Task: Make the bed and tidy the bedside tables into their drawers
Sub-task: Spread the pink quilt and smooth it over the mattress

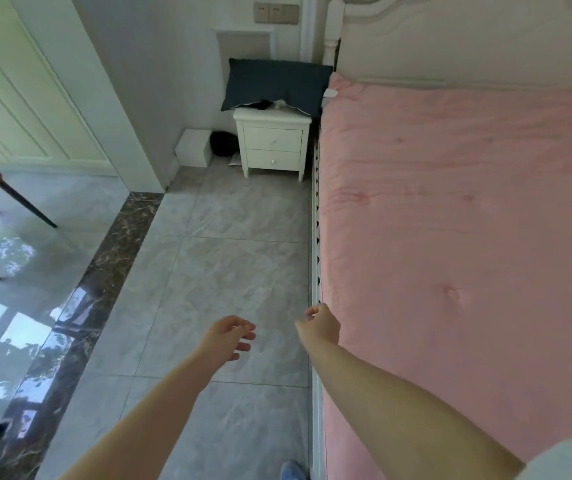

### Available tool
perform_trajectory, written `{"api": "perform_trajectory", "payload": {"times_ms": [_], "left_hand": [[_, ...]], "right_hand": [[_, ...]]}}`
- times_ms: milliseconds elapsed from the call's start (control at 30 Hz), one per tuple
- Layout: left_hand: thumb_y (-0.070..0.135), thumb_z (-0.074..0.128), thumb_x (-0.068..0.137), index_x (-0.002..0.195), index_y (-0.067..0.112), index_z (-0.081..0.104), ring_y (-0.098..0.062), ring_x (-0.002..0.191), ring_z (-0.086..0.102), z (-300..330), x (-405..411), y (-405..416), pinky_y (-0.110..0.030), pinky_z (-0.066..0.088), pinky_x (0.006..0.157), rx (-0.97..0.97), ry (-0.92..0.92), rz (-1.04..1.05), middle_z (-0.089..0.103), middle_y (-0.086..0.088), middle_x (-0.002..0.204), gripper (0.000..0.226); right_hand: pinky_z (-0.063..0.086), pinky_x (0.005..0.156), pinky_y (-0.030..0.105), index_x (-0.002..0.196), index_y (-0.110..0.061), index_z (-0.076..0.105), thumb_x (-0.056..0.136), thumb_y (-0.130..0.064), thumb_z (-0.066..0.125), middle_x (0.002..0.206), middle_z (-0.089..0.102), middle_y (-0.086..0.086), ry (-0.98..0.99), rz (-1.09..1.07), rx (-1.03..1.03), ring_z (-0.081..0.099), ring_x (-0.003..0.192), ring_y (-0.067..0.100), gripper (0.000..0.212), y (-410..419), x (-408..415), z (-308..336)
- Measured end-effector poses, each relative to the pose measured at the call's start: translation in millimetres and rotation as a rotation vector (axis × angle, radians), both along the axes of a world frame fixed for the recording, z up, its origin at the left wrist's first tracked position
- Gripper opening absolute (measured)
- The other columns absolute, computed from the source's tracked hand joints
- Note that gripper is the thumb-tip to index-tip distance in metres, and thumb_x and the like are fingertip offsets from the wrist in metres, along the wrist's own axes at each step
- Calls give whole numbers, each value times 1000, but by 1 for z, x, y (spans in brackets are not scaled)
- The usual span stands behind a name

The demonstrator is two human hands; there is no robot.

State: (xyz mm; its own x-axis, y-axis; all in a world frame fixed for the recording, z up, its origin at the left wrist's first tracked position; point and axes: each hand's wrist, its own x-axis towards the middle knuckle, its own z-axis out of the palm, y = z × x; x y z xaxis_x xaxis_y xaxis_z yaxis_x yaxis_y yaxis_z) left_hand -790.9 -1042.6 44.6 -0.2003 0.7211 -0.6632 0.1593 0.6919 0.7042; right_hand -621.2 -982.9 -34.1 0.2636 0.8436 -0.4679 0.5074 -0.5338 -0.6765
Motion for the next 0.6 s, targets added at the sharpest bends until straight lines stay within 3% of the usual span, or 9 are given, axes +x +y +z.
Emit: {"api": "perform_trajectory", "payload": {"times_ms": [200, 300, 467, 600], "left_hand": [[18, 53, 97, 103, 8, 65, -17, 76, 63, 6, -46, 81, -27, 47, 70, 47, -32, -152, 69, -7, 100, 16], [22, 55, 96, 108, 10, 64, -16, 79, 63, 14, -71, 121, -26, 47, 70, 59, -32, -340, 69, -4, 104, 19], [25, 54, 97, 109, 15, 64, -13, 79, 64, 24, -95, 185, -26, 48, 71, 60, -31, -565, 70, -1, 108, 19], [25, 56, 95, 110, 13, 64, -15, 80, 64, 25, -87, 235, -26, 48, 69, 81, -13, -606, 70, -2, 108, 21]], "right_hand": [[53, 72, 31, 96, -19, 55, 77, -10, 57, 104, 64, 6, -7, -127, 34, 62, 90, 26, 20, 57, -24, 12], [50, 71, 28, 105, -21, 55, 79, -19, 58, 106, 62, 2, -5, -204, 35, 63, 89, 25, 26, 71, -35, 24], [49, 73, 30, 97, -23, 59, 78, -15, 62, 107, 61, 2, -37, -251, 98, 62, 88, 21, 20, 97, -43, 42], [48, 72, 29, 98, -24, 58, 78, -17, 63, 107, 60, 0, -95, -280, 120, 59, 89, 19, 21, 118, -36, 49]]}}
